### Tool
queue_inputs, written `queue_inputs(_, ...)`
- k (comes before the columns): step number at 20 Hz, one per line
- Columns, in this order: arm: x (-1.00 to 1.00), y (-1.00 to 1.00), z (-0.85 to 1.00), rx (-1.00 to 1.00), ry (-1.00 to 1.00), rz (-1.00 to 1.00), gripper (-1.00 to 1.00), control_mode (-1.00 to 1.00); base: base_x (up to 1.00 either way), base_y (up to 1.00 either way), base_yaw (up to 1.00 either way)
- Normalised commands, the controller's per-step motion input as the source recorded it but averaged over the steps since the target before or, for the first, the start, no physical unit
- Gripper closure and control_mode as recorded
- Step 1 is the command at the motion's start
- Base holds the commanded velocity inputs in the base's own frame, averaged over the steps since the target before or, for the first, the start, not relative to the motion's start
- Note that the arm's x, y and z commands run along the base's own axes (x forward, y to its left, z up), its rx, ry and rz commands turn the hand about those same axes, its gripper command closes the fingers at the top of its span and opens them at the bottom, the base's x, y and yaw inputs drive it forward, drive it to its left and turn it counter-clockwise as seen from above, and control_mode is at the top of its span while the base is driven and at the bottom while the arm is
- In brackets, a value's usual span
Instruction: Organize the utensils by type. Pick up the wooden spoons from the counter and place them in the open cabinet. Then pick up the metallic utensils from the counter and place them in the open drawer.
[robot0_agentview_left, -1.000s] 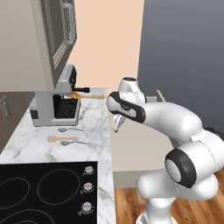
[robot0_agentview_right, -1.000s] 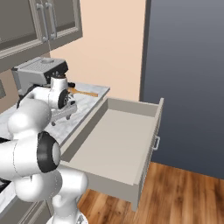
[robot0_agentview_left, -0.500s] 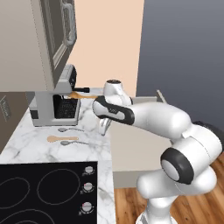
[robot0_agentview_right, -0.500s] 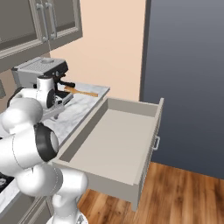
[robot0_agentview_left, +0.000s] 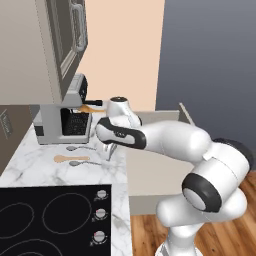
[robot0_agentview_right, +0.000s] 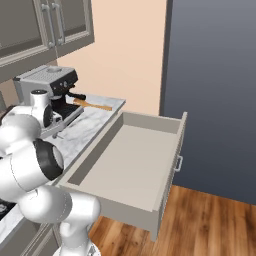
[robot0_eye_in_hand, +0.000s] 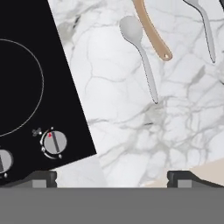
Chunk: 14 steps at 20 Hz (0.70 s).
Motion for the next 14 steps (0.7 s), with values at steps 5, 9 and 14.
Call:
queue_inputs(5, -0.01, 0.39, -0.02, 0.0, -0.04, 0.01, -1.0, -1.0, 0.0, 0.0, 0.0)
queue_inputs(9, 0.02, 0.36, -0.17, 0.0, 0.0, 0.02, -1.0, -1.0, 0.0, 0.0, 0.0)
queue_inputs(14, 0.07, 0.27, -0.24, 0.0, -0.01, 0.02, -1.0, -1.0, 0.0, 0.0, 0.0)
